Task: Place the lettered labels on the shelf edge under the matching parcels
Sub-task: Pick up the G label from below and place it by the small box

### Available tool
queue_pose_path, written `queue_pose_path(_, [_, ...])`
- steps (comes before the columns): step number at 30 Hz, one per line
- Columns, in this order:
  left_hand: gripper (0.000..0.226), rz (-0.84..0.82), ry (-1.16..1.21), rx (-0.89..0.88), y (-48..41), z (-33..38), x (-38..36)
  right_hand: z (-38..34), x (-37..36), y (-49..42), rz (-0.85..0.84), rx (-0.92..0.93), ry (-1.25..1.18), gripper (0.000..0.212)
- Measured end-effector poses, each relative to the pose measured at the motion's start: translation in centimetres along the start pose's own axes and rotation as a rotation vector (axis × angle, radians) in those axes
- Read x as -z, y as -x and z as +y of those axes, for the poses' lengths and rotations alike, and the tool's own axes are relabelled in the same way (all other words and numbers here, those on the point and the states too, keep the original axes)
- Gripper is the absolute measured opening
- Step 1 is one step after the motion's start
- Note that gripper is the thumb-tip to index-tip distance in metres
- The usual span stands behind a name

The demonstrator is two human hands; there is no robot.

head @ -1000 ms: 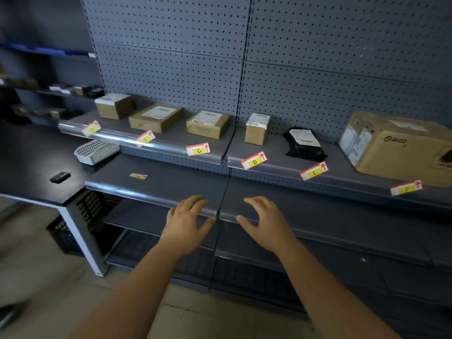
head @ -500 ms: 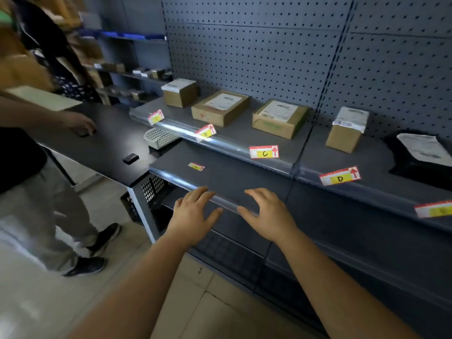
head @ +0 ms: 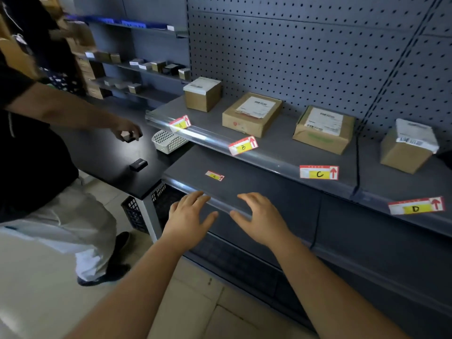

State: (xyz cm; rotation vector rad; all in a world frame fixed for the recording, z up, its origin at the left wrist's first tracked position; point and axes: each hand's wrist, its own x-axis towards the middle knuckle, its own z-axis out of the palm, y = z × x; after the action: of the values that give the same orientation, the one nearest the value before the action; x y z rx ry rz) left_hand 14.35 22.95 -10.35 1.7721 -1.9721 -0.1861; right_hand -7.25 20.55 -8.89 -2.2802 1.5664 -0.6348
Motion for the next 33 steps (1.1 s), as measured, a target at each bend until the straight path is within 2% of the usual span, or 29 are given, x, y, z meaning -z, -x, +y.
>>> queue_pose_path(13, [0.052, -0.129, 0.056, -0.042, -5.8, -13.4, -0.7, -4.5, -9.4, -8.1, -0.041, -0.158, 0.045, 0.058])
queue_pose_path(20, [0.053, -0.209, 0.047, 0.009, -9.8, -17.5, -3.7, -2.5, -13.2, -13.1, -0.113, -0.210, 0.058, 0.058])
queue_pose_path(27, [0.053, -0.286, 0.064, 0.048, -15.5, -20.0, -6.4, 1.2, -16.5, -20.0, -0.095, -0.296, -0.006, 0.052])
queue_pose_path(33, [0.052, -0.272, 0.087, 0.017, -19.8, -21.4, -9.5, 5.1, -19.3, -25.3, -0.083, -0.381, 0.144, 0.047])
